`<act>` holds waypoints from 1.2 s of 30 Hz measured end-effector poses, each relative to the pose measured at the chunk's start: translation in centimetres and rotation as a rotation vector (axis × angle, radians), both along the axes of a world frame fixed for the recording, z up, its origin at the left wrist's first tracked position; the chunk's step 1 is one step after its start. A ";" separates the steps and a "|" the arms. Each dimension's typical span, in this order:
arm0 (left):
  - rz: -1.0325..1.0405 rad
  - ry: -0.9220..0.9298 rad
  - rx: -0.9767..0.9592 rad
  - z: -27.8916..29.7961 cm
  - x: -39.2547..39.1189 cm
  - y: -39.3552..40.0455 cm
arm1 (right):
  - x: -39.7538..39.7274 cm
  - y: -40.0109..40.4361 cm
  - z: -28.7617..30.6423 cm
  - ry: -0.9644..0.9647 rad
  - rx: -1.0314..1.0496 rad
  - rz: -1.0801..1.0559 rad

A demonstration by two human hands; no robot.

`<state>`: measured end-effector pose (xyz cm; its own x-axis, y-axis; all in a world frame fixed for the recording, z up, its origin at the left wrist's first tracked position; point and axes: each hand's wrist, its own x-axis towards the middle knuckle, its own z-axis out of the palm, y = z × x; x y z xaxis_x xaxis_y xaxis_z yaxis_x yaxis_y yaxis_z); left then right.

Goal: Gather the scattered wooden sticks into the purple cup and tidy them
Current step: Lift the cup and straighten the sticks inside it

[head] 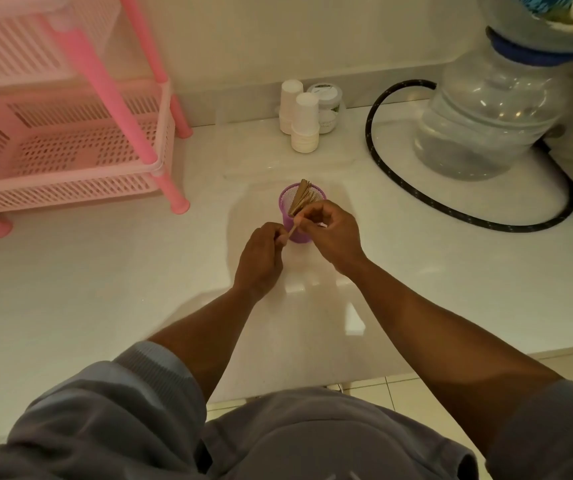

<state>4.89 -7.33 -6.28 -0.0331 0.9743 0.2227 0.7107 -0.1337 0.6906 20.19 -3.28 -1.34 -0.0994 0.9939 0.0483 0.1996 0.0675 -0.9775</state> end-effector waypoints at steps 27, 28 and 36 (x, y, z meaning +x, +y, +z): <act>0.064 -0.136 -0.136 0.2 -1.0 4.3 | 0.0 6.7 1.3 -0.580 0.343 0.084; 0.061 -0.131 -0.141 0.1 -1.0 4.3 | 0.2 6.7 1.0 -0.572 0.342 0.068; 0.019 -0.052 -0.152 -1.0 -1.4 4.6 | 1.4 5.5 -1.2 -0.314 -0.029 0.079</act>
<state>3.51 -2.71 -7.27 -0.0595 0.9957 0.0705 0.6753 -0.0118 0.7375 21.62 2.26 -2.56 -0.1817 0.9830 -0.0248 0.4873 0.0681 -0.8706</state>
